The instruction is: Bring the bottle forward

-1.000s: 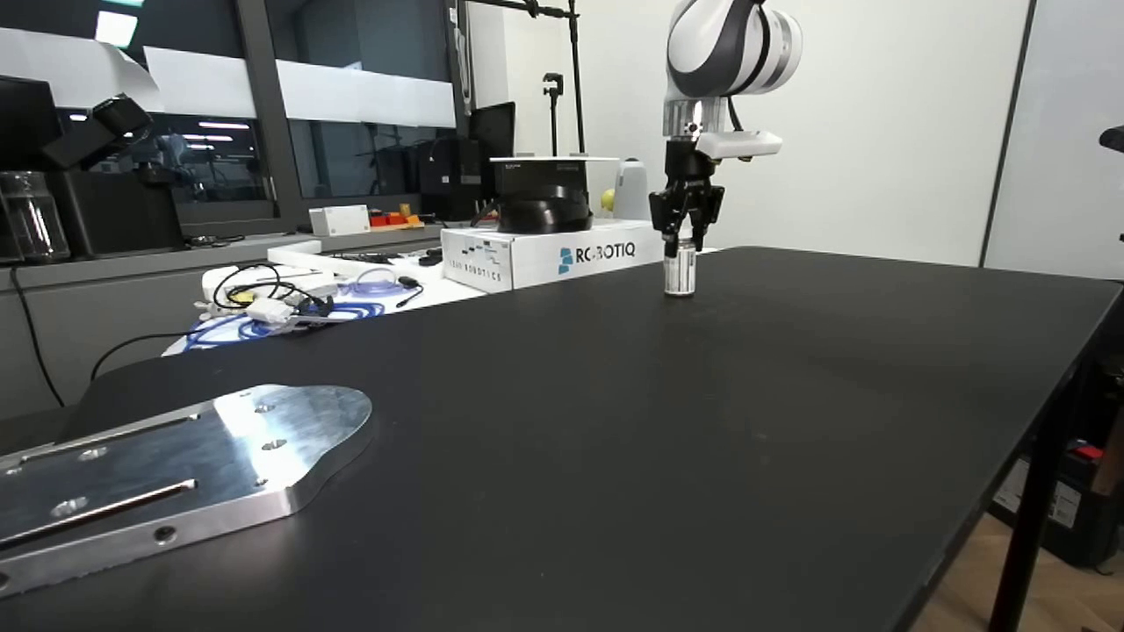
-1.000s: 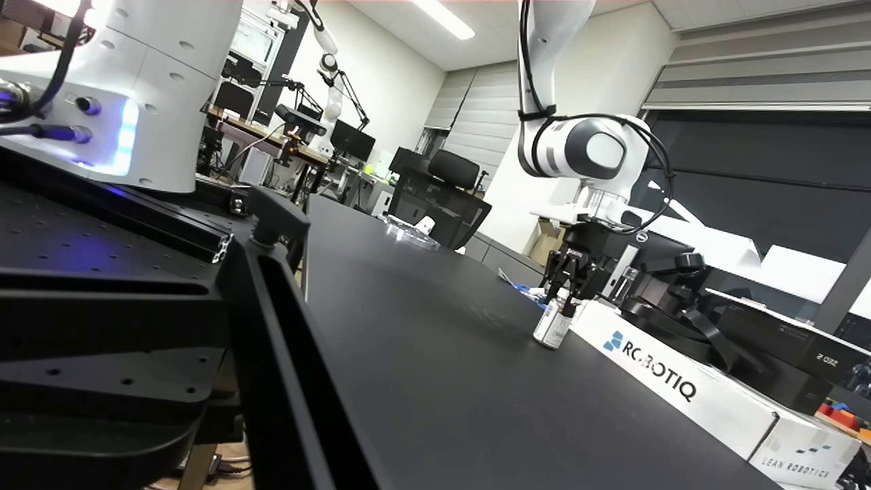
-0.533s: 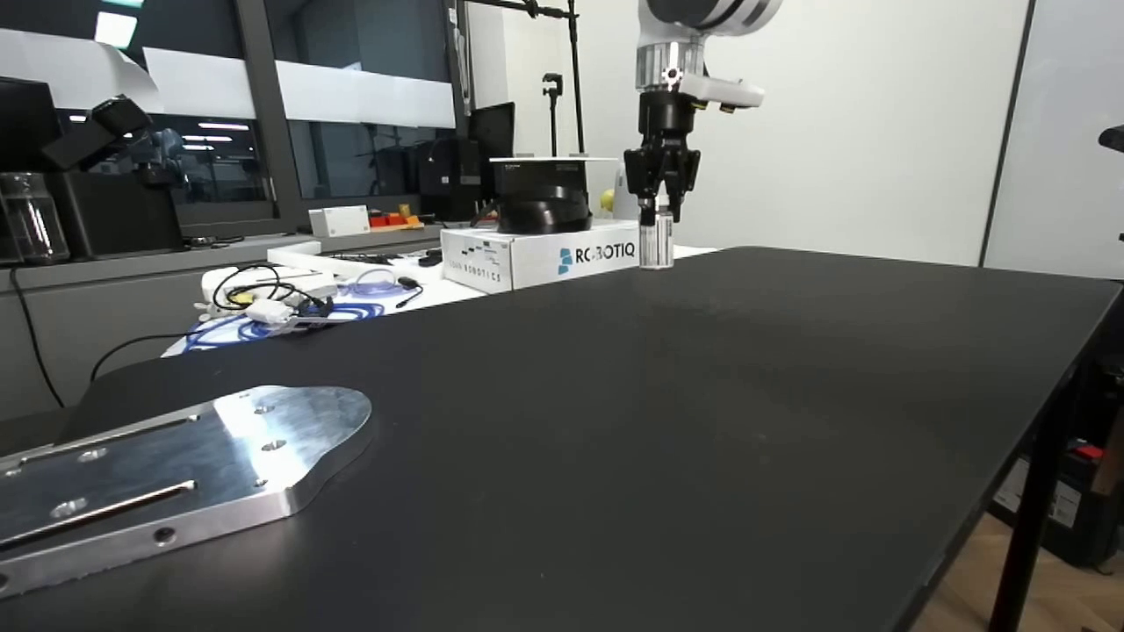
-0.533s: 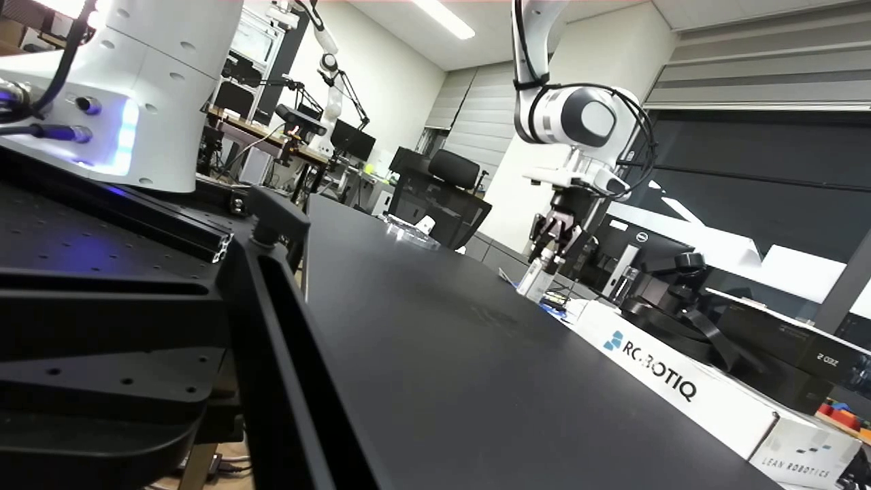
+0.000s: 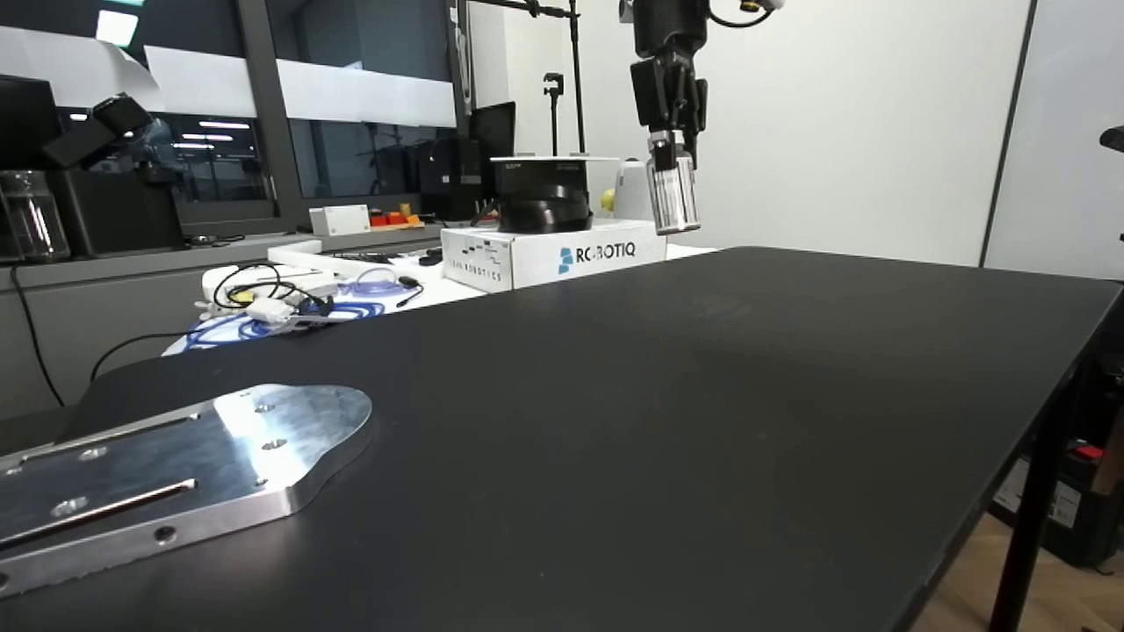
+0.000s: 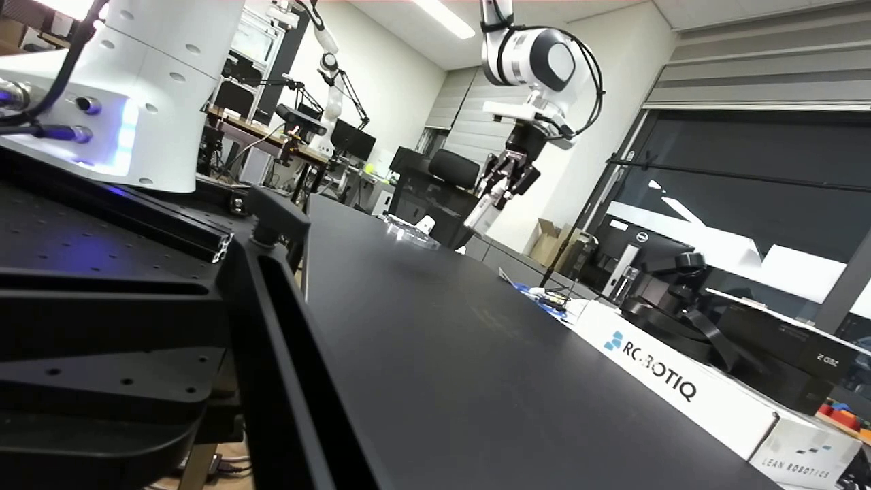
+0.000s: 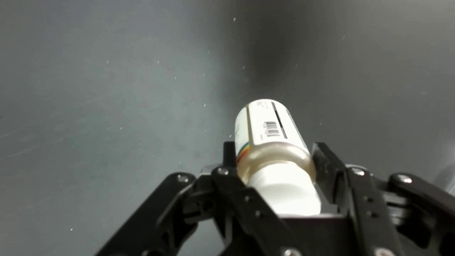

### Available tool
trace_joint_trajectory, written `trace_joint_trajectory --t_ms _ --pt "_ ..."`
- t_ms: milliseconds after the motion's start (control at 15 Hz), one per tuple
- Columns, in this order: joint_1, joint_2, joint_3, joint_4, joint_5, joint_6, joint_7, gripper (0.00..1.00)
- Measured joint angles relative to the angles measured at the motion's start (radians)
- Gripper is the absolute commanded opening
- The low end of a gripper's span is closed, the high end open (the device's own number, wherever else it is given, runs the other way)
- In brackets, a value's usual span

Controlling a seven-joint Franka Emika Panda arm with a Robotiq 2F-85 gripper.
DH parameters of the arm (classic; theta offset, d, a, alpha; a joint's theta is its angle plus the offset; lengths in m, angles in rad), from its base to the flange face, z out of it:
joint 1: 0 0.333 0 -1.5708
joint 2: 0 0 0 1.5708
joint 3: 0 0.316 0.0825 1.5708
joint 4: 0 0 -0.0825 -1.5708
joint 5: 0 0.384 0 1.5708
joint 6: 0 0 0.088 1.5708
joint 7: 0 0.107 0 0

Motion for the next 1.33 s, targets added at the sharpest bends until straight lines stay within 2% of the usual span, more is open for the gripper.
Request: trace_joint_trajectory --t_ms 467,533,733,1067,1133,1333 --pt "0.043 -0.349 0.041 -0.354 -0.001 -0.084 -0.086 0.31" --pt "0.047 -0.387 0.041 -0.397 0.006 -0.081 -0.099 0.56" --pt "0.053 -0.453 0.040 -0.475 0.033 -0.080 -0.122 0.56" --pt "0.053 -0.461 0.039 -0.484 0.036 -0.079 -0.127 0.56" --pt "0.053 -0.461 0.039 -0.484 0.036 -0.079 -0.128 0.31" --pt "0.053 -0.459 0.039 -0.485 0.033 -0.073 -0.128 0.31"
